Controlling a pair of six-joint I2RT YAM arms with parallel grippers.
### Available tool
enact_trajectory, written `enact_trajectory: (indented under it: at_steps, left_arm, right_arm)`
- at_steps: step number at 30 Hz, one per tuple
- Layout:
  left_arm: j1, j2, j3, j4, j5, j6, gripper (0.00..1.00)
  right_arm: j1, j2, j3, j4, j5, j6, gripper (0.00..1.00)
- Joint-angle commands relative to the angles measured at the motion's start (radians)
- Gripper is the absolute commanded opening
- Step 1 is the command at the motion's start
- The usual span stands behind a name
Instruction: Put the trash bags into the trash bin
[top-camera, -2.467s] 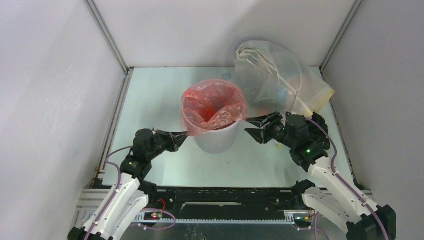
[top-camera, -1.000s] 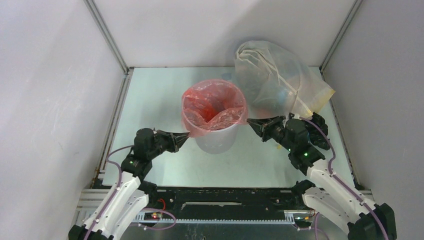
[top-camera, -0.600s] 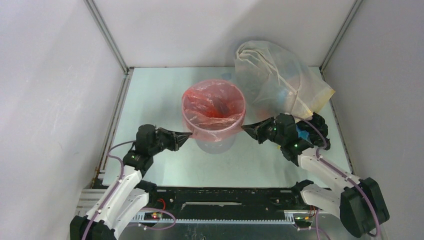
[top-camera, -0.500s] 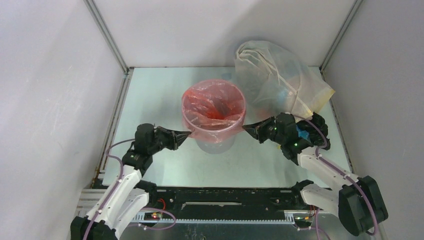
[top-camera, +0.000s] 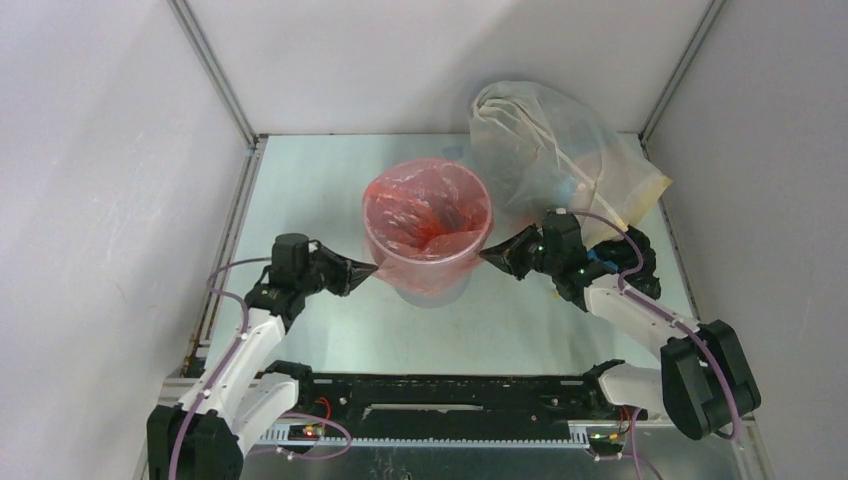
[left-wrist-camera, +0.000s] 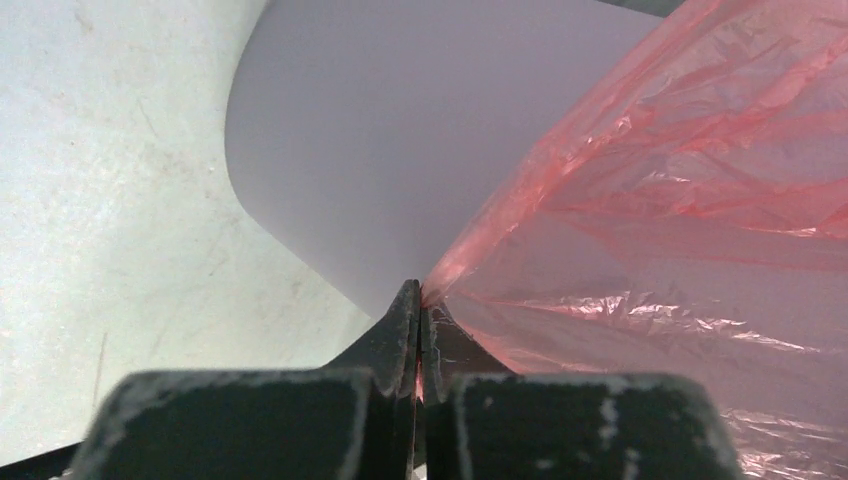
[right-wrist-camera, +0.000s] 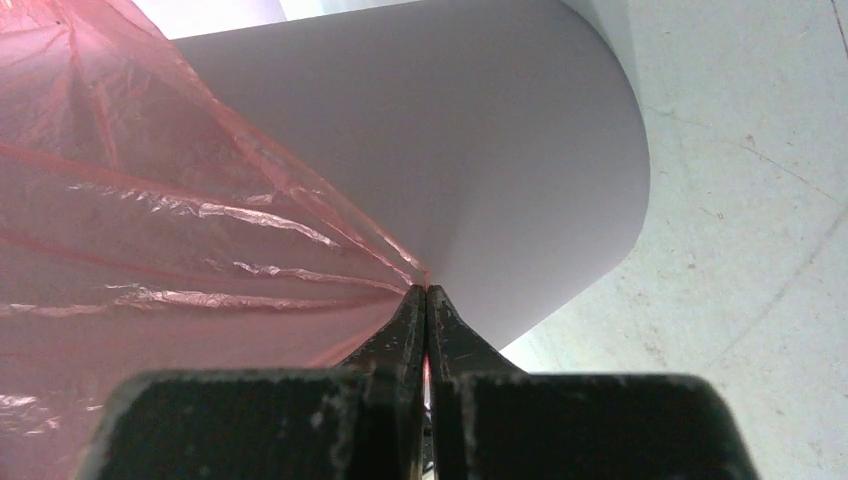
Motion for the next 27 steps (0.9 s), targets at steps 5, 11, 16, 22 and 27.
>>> enact_trajectory:
  at_steps: [5, 11, 16, 22, 27]
  left_arm:
    - [0.007, 0.037, 0.047, -0.027, -0.009, 0.169, 0.03]
    - [0.006, 0.012, 0.088, -0.047, -0.025, 0.234, 0.23]
    - [0.005, -0.026, 0.106, -0.073, -0.061, 0.251, 0.29]
    - [0.012, -0.060, 0.176, -0.233, -0.164, 0.331, 0.40]
    - [0.016, -0.037, 0.217, -0.256, -0.177, 0.382, 0.44]
  right_arm:
    - [-0.028, 0.022, 0.078, -0.083, -0.027, -0.165, 0.08]
    - [-0.062, -0.100, 0.233, -0.376, 0.080, -0.449, 0.38]
    - [-0.064, -0.211, 0.353, -0.529, 0.152, -0.619, 0.39]
    - [-0.019, -0.257, 0.533, -0.612, 0.219, -0.886, 0.34]
    - [0.073, -0.177, 0.686, -0.621, 0.159, -1.104, 0.18]
